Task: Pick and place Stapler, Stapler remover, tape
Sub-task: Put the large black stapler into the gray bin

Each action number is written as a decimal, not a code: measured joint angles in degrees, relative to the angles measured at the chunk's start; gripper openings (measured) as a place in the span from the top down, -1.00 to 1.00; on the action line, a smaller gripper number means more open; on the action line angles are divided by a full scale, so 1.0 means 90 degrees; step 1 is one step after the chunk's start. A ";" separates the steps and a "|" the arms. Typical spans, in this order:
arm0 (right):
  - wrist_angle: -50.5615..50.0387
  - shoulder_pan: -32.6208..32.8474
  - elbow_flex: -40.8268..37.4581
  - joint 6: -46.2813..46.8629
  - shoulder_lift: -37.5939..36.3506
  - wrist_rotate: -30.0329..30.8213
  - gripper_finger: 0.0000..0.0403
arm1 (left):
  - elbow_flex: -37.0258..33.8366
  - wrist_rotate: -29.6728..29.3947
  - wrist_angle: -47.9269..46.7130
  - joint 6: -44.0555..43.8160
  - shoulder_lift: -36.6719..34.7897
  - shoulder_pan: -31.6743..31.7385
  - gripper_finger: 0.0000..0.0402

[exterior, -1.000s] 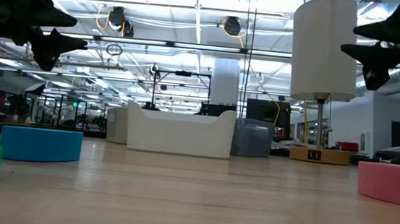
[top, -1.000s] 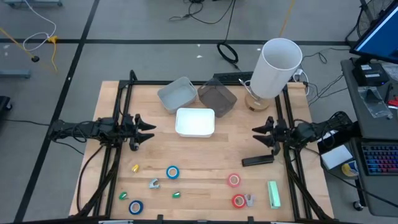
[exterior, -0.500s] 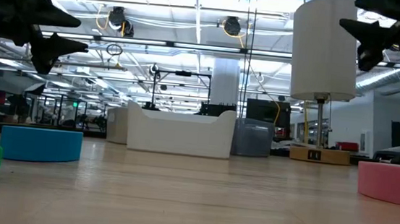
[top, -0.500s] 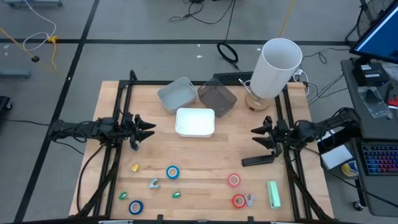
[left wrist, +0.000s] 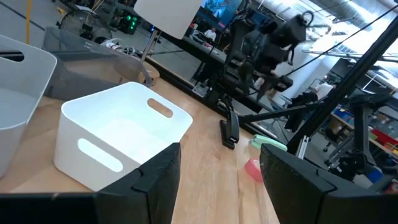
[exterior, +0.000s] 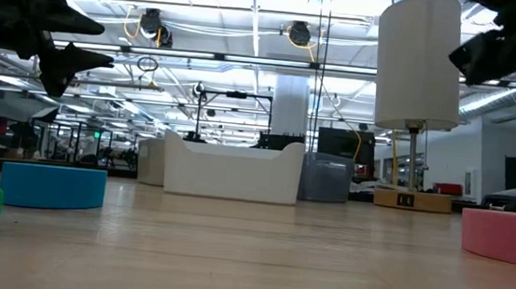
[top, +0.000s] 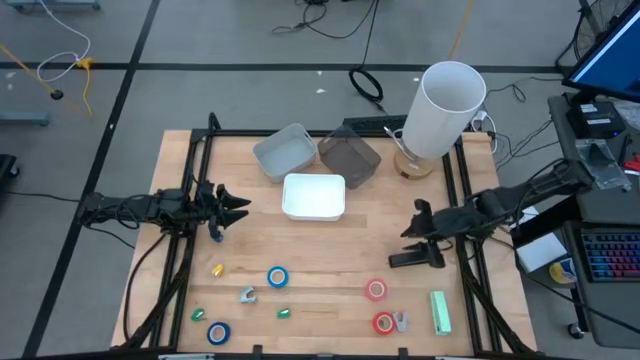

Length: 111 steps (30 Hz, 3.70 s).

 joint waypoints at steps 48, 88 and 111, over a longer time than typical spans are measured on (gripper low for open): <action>-0.2592 -0.0005 0.0198 -0.0154 0.1810 -0.1020 -0.38 | -0.0002 -0.1008 0.0012 -0.0854 -0.0002 0.0000 -0.09; -0.1023 0.0000 -0.1028 0.1054 0.1937 -0.1509 0.24 | 0.0000 -0.1188 0.0372 -0.0284 0.0001 -0.0002 -0.09; -0.1238 0.0000 -0.0250 0.1400 0.1937 -0.1160 0.39 | 0.0474 -0.1428 0.2659 0.1202 0.1177 -0.0007 -0.09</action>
